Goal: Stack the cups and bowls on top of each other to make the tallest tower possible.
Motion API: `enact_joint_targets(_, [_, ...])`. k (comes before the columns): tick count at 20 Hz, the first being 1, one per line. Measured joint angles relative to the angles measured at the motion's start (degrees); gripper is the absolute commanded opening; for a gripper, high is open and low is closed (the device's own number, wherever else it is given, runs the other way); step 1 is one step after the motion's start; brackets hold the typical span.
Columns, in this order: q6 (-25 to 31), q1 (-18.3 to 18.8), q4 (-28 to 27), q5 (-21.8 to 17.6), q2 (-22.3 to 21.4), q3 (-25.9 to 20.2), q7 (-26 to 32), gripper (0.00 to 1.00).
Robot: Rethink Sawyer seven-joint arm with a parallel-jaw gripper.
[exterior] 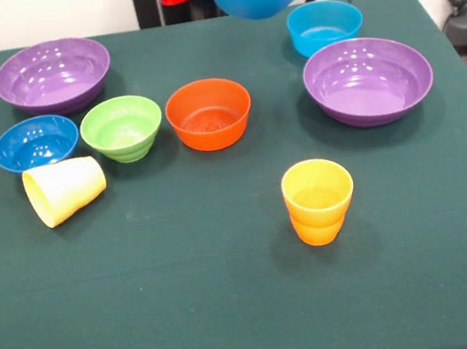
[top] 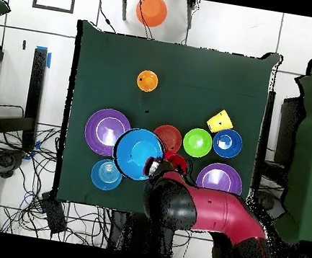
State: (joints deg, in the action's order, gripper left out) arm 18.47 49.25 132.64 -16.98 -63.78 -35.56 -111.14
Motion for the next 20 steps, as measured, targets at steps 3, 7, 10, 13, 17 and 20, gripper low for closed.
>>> enact_joint_targets(3, [-1.41,-0.27,0.69,-1.06,0.75,0.65,0.0,0.0])
enact_joint_targets(7, [-3.84,-1.53,0.84,-3.81,2.69,2.74,0.0,0.0])
enact_joint_targets(10, [-7.81,-4.4,0.8,-7.51,6.15,6.68,0.0,0.0])
enact_joint_targets(13, [-11.36,-6.92,0.79,-9.92,9.39,9.86,0.0,0.0])
enact_joint_targets(17, [-15.66,-10.0,0.78,-11.12,13.83,13.2,0.0,0.0])
enact_joint_targets(20, [-16.3,-11.16,0.78,-10.6,14.99,13.69,0.0,0.0])
